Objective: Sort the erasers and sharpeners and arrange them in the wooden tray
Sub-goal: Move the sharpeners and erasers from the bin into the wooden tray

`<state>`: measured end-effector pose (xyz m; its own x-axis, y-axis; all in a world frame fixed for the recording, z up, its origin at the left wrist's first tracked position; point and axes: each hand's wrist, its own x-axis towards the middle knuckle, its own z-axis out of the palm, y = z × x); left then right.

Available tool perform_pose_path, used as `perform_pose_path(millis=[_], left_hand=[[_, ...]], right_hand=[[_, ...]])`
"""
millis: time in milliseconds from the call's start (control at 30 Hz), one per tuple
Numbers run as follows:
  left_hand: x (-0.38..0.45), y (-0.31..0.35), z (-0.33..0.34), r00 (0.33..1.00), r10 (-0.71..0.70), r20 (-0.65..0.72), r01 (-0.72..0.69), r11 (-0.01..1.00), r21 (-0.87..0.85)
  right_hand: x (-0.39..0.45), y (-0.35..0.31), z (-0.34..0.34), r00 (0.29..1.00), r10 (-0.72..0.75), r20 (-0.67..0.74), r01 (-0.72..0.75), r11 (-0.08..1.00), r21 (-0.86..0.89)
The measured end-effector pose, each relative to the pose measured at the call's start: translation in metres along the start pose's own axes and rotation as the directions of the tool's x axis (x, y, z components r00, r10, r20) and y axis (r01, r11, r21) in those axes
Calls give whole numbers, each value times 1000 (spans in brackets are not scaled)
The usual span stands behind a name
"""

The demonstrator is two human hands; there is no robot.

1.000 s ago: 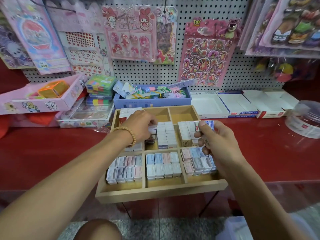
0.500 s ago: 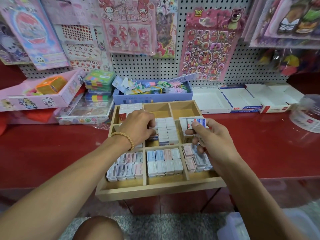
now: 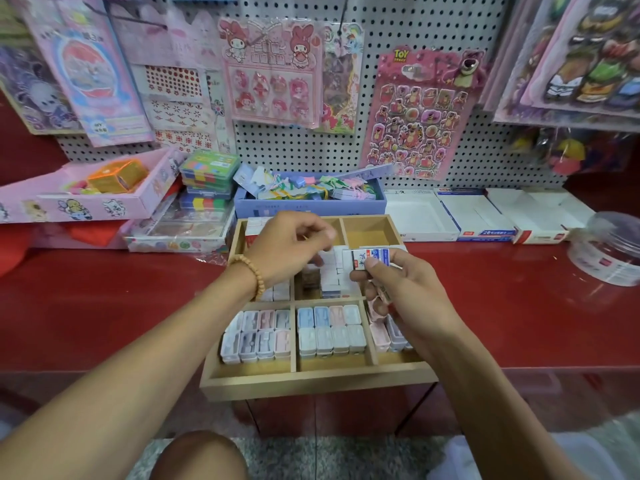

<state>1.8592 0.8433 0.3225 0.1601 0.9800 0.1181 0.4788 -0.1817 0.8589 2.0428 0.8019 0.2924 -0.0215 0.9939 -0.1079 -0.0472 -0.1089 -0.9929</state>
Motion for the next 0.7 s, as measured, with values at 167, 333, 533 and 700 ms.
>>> perform_pose_path(millis=[167, 333, 533, 700], left_hand=[[-16, 14, 10, 991, 44, 129, -24, 988, -151], [-7, -1, -9, 999, -34, 26, 34, 999, -15], [2, -13, -28, 999, 6, 41, -24, 894, 447], [11, -23, -15, 994, -2, 112, -63, 816, 575]], right_hand=[[-1, 0, 11, 998, -9, 60, 6, 999, 52], [-1, -5, 3, 984, 175, 34, -172, 877, 449], [-5, -3, -4, 976, 214, -40, -177, 886, 428], [-7, -4, -7, 979, 161, -123, -112, 936, 334]])
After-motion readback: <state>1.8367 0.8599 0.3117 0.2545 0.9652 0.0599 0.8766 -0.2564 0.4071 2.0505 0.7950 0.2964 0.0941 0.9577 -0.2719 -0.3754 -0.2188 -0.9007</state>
